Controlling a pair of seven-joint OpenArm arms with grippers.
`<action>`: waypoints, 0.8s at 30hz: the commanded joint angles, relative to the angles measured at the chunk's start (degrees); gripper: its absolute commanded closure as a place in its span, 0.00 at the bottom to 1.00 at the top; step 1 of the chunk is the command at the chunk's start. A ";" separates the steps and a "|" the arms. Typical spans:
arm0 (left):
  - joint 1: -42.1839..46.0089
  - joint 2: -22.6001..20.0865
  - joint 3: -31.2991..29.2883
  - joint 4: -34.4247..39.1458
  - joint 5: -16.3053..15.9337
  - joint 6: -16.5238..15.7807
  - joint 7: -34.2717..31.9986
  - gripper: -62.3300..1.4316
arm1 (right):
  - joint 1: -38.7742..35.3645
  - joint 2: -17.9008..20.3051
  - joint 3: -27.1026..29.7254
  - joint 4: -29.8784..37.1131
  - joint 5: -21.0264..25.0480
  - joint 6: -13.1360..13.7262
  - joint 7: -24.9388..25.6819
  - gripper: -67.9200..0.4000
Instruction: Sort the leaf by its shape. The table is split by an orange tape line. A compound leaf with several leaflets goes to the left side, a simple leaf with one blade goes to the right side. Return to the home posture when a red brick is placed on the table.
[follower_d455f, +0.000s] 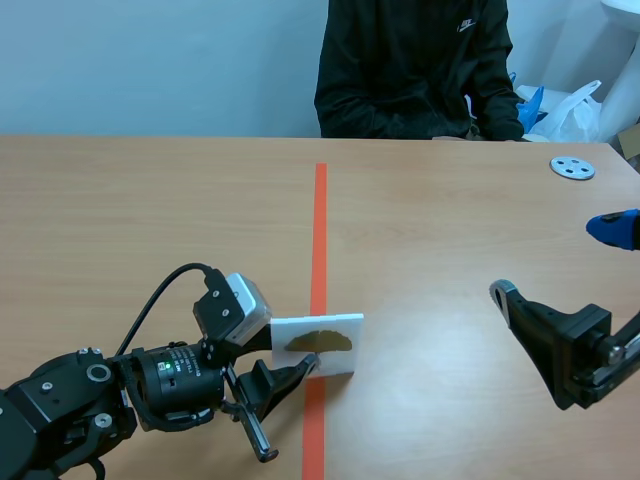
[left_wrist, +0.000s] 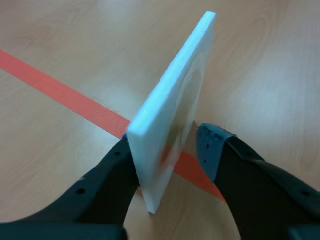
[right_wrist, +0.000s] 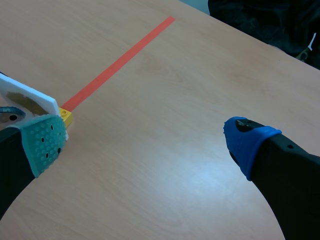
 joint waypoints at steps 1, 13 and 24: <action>-0.33 -0.20 -0.17 1.16 -0.57 -0.17 -1.18 0.73 | 0.66 0.46 0.55 0.26 0.44 0.02 0.61 0.00; -0.28 -1.31 -0.20 3.39 -2.93 -1.05 -1.18 0.89 | 0.66 0.46 0.55 0.26 0.44 0.02 0.61 0.00; 1.11 -3.65 -11.39 13.33 -14.58 -2.08 3.34 0.89 | 0.66 0.46 0.55 0.26 0.44 0.02 0.61 0.00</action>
